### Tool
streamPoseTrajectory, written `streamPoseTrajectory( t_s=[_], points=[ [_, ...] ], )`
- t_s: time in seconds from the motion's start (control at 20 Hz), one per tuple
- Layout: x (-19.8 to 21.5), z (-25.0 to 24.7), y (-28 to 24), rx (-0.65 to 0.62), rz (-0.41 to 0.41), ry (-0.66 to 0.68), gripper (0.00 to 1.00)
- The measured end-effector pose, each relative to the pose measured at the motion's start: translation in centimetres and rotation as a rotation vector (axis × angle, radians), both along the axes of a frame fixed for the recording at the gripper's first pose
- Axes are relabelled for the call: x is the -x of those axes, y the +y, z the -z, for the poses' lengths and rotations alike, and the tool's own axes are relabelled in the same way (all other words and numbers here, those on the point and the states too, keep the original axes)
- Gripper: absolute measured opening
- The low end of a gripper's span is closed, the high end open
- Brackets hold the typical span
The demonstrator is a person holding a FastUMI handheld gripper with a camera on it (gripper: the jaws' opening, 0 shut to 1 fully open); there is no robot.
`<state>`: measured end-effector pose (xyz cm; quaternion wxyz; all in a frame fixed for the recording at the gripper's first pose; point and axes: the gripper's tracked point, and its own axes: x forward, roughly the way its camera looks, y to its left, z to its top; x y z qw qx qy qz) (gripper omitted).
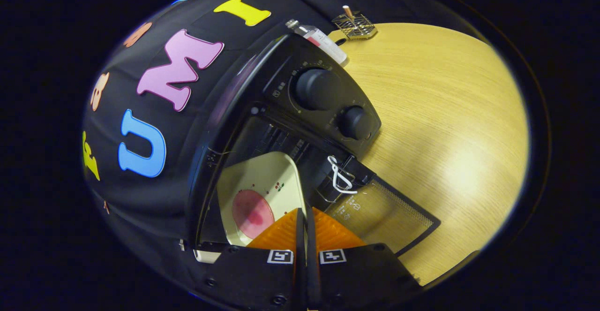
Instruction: Open the toaster oven, put the food inside, and close the toaster oven door.
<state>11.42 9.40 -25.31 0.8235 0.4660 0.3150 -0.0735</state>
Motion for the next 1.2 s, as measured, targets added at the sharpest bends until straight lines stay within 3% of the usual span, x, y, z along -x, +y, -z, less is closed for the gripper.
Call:
streamPoseTrajectory(
  t_s=[0.25,0.9,1.0,1.2],
  points=[
    [1.0,0.2,-0.6,0.028,-0.01,0.007,0.06],
    [-4.8,-0.6,0.4,-0.038,0.141,-0.053,0.09],
    [-4.0,-0.5,0.8,-0.025,0.116,-0.05,0.14],
    [-1.5,-1.9,2.2,0.03,0.031,-0.089,0.69]
  ],
)
